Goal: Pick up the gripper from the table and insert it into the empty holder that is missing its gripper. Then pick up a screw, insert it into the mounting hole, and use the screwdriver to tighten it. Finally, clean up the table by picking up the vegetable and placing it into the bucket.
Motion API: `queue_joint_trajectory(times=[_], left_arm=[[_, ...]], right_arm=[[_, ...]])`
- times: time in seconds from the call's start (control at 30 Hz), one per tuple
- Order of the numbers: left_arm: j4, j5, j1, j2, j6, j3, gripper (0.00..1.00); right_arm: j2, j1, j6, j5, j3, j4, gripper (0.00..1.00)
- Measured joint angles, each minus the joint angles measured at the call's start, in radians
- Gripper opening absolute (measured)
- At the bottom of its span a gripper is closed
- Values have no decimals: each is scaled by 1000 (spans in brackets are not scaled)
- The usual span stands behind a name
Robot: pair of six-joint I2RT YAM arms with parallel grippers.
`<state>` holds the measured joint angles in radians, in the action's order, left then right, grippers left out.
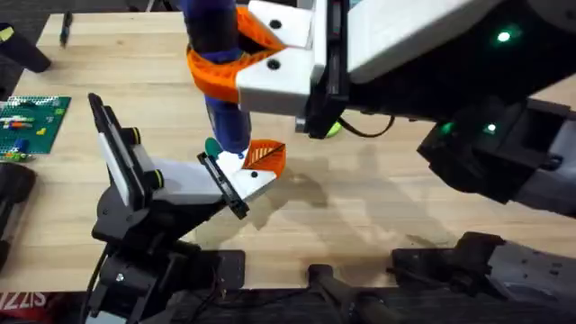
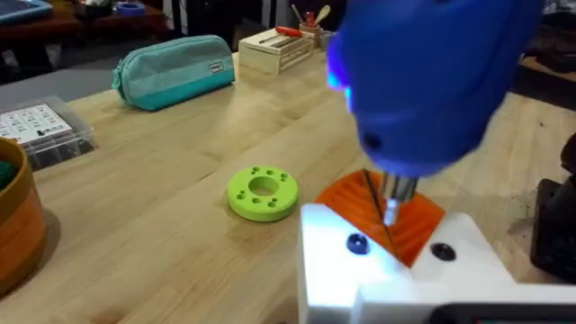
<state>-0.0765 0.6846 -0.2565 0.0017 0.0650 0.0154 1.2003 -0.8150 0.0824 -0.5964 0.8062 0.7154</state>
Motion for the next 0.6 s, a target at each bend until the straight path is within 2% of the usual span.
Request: queue_joint_trajectory(times=[0.13,0.6], left_arm=[[0,0,0,0,0,0,17],[0,0,0,0,0,0,17]], right_arm=[[0,0,-25,0,-1,-54,41],[0,0,-65,0,-2,-50,41]])
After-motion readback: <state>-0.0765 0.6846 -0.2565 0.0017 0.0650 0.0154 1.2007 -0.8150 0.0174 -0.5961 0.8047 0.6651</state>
